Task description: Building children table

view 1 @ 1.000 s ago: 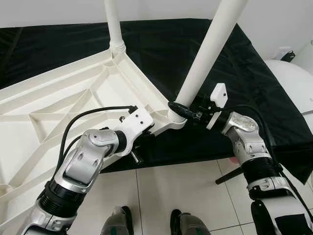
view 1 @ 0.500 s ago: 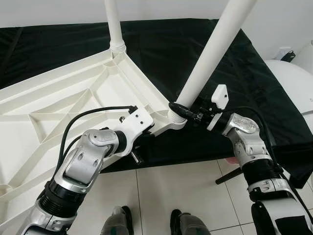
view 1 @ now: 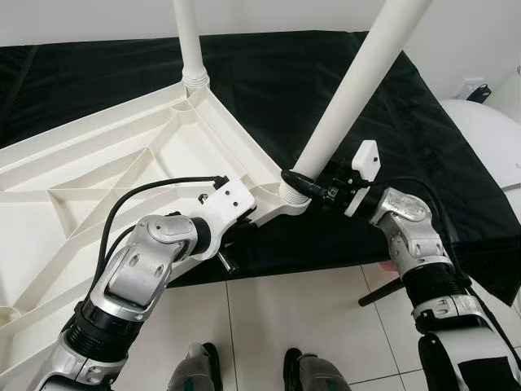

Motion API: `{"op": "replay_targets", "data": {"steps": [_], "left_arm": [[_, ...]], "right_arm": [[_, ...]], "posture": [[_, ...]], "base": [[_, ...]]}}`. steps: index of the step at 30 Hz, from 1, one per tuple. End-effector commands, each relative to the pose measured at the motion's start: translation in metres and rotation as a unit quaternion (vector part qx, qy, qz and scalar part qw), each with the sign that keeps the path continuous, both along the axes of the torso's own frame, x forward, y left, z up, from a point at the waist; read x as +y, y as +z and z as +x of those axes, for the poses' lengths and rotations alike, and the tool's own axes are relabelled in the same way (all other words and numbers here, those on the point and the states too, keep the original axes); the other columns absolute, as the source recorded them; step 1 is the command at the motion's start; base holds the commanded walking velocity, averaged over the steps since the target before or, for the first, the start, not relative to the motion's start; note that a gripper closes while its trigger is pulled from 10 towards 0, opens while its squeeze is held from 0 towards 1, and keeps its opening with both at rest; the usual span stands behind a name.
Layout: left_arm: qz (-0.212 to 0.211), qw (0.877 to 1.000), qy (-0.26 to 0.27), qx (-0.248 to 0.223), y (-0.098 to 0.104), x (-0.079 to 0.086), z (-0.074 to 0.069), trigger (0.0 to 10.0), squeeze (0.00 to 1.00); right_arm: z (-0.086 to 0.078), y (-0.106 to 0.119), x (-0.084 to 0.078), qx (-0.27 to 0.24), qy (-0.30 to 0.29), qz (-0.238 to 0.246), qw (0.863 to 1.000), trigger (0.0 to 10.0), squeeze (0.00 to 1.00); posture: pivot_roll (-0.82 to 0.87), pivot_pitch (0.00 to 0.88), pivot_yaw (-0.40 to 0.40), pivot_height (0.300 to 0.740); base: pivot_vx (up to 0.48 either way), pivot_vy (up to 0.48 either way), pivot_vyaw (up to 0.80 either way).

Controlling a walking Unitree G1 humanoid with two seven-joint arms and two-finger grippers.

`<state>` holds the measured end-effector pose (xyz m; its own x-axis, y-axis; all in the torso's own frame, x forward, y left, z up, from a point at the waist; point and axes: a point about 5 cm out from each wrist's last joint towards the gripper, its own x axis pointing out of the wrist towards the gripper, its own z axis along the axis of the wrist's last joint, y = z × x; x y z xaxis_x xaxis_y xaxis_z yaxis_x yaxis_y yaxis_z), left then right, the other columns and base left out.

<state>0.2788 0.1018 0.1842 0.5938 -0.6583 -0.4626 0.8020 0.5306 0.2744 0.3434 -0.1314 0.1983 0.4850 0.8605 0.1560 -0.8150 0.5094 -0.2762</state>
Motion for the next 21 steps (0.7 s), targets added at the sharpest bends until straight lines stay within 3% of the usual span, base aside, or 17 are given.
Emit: {"op": "replay_targets", "data": {"steps": [1, 21], "left_arm": [[-0.004, 0.999, 0.023, -0.032, 0.0093, 0.0008, 0.0007, 10.0, 0.00], [-0.004, 0.999, 0.019, -0.035, 0.0095, -0.0009, 0.0011, 10.0, 0.00]], "right_arm": [[-0.0003, -0.0178, -0.0031, 0.037, -0.004, -0.030, 0.999, 10.0, 0.00], [0.0058, -0.0125, -0.0076, 0.023, -0.022, -0.043, 0.999, 10.0, 0.00]], "posture": [[-0.05, 0.210, -0.021, 0.740], [-0.06, 0.190, -0.018, 0.740]], "base": [[0.000, 0.000, 0.00], [0.000, 0.000, 0.00]]}}
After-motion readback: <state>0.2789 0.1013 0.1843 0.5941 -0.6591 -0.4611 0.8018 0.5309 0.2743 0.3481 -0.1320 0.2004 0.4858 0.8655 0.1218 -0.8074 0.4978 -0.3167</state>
